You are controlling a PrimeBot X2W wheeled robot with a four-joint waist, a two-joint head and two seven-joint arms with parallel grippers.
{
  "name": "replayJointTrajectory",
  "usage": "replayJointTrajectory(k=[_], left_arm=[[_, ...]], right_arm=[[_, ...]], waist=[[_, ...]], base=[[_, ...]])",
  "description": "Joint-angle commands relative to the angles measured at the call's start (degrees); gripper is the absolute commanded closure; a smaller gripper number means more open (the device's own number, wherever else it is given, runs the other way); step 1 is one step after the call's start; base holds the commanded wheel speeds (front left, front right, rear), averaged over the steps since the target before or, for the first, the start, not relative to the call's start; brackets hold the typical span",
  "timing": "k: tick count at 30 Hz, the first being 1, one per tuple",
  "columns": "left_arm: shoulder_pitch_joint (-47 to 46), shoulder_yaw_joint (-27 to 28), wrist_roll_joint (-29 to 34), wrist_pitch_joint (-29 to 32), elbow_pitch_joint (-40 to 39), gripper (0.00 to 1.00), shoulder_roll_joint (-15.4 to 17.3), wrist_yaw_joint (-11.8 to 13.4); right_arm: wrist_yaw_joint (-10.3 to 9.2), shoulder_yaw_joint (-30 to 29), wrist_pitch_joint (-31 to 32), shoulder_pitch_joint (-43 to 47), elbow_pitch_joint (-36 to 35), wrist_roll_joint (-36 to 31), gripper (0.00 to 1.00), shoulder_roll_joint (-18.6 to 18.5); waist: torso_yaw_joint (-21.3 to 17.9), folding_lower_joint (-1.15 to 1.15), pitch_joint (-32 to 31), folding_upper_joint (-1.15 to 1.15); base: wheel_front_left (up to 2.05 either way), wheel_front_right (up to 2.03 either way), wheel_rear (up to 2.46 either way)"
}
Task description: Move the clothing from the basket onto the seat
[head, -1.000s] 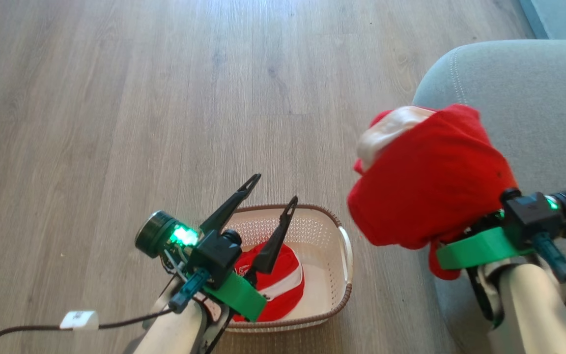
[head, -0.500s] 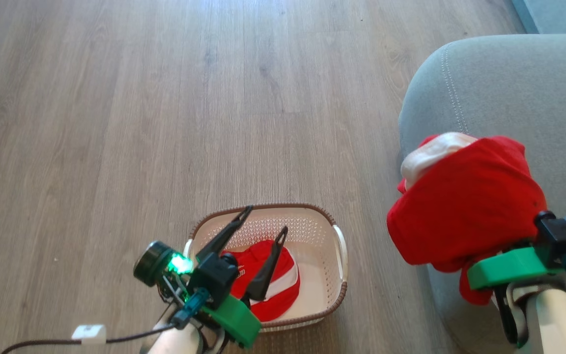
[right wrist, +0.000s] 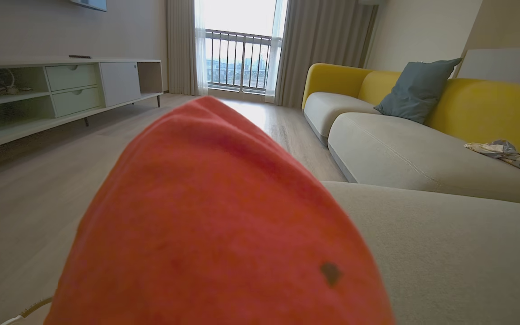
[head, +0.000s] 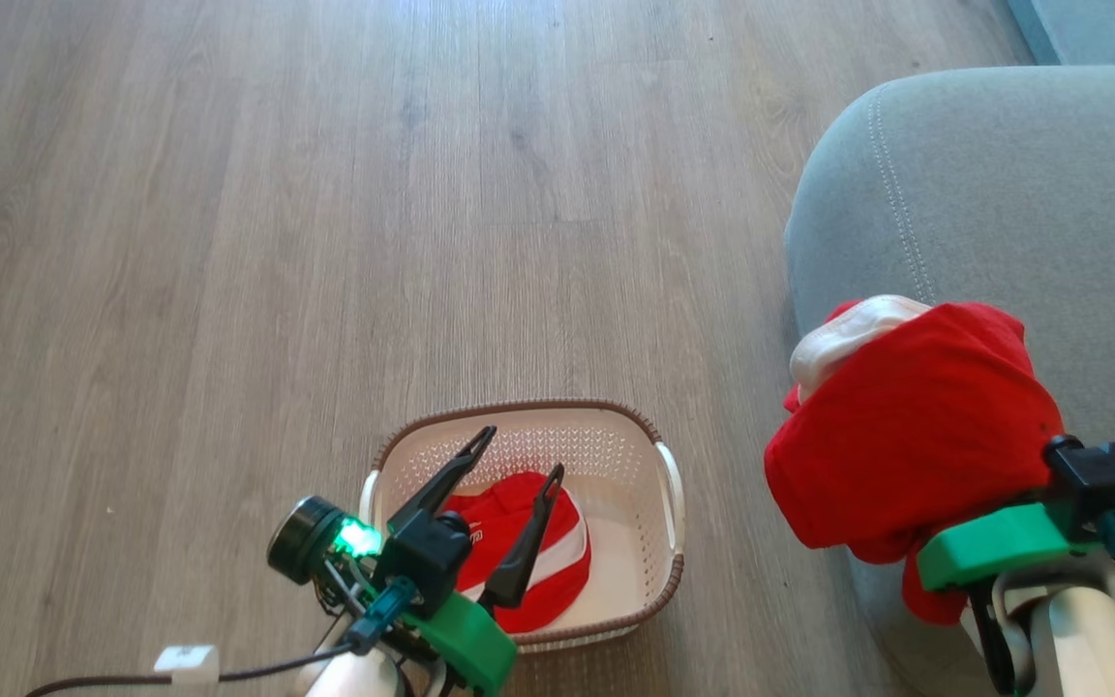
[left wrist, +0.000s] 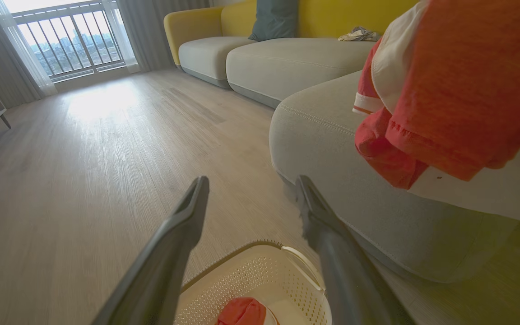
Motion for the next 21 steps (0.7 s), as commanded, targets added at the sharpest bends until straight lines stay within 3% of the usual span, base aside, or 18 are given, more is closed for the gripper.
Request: replayJointTrajectory(k=[1,12,21], left_arm=[[-1.8,2.2,0.1,-0.3,-1.5,0.00,-0.3,0.4],[-2.0,2.4,0.3,-0.3,-1.9,0.00,-0.5,0.2],[-2.9,1.5,0.7,-0.3,-3.1,0.00,-0.5,0.0]], right_arm=[[-0.01,0.9,-0.5,-0.9,-1.6,0.7,1.00,-0.2],[-0.01,0.7,-0.5,-1.5,-2.1,0.7,1.00,-0.2],[-0.01,0.6,-0.5,-2.4,-4.4,0.0,1.00,-0.2]], waist=[[0.1,0.00,0.0,0.00],[-0.6,0.00,0.3,0.00],[-6.9,0.00,2.0,0.00]], base=[[0.00,0.00,0.00],[0.00,0.00,0.00],[0.00,0.00,0.00]])
